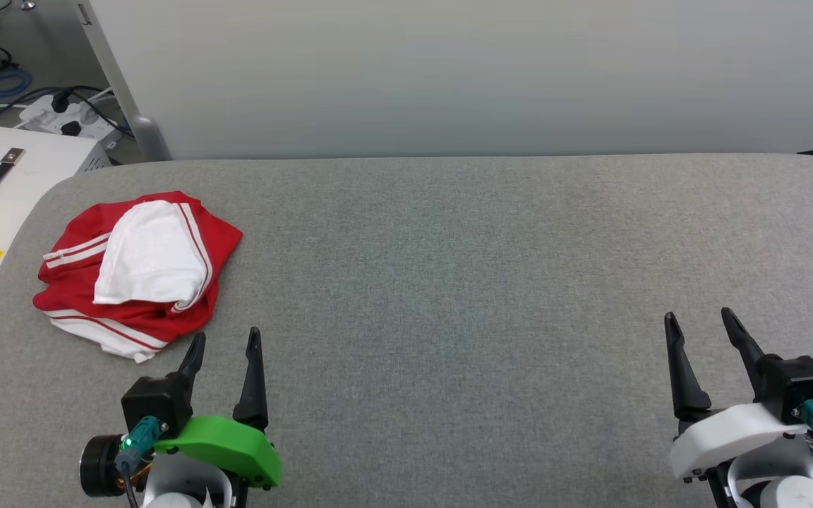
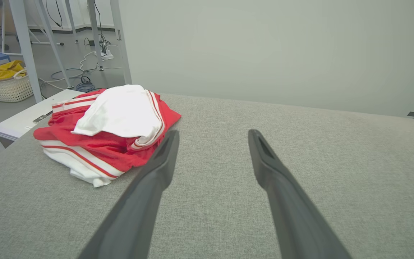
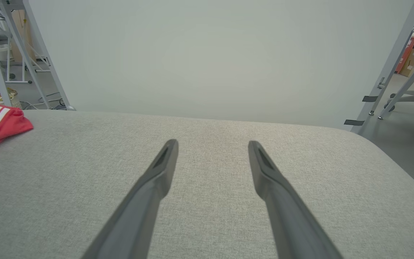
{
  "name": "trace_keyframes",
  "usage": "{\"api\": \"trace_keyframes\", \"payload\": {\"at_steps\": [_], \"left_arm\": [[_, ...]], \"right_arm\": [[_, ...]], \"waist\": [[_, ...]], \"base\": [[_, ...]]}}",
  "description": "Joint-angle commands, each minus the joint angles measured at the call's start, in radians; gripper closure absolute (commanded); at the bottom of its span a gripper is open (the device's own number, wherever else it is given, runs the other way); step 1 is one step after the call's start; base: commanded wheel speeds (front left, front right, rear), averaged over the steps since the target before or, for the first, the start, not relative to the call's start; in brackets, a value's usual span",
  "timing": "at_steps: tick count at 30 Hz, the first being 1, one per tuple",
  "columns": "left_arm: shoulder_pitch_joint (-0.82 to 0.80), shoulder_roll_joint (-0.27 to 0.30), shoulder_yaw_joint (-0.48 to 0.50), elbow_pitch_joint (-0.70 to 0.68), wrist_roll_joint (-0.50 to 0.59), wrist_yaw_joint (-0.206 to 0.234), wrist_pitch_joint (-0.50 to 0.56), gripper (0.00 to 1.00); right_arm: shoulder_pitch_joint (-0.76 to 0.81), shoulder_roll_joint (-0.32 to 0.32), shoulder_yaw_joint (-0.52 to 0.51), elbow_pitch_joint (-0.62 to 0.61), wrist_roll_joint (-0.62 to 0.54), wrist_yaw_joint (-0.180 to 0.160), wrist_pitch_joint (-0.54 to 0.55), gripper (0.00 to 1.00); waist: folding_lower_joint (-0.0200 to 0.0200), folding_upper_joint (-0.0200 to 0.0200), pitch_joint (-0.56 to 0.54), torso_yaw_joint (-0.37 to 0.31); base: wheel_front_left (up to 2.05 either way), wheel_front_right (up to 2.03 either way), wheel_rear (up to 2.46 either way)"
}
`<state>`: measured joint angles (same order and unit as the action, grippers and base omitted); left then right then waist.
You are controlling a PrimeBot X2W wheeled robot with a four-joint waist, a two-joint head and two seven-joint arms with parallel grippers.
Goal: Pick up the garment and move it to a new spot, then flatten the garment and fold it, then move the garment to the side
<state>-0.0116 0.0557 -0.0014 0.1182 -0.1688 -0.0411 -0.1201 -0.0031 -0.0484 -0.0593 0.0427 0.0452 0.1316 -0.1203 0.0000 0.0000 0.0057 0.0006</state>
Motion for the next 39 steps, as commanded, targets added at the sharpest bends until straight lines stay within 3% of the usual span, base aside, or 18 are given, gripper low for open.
{"api": "trace_keyframes", "payload": {"at_steps": [1, 39], "left_arm": [[0.0, -0.003, -0.003, 0.006, -0.012, -0.007, -0.012, 0.0], [0.004, -0.004, 0.006, 0.06, -0.123, -0.042, -0.092, 0.0]], "right_arm": [[-0.016, -0.001, 0.002, 0.007, 0.013, 0.0, -0.013, 0.0], [-0.027, -0.002, -0.003, 0.059, 0.028, -0.001, -0.093, 0.0]], "waist": [[0.0, 0.0, 0.0, 0.0], [0.0, 0.0, 0.005, 0.012]], "base": [[0.0, 0.0, 0.0], [0.0, 0.0, 0.0]]}}
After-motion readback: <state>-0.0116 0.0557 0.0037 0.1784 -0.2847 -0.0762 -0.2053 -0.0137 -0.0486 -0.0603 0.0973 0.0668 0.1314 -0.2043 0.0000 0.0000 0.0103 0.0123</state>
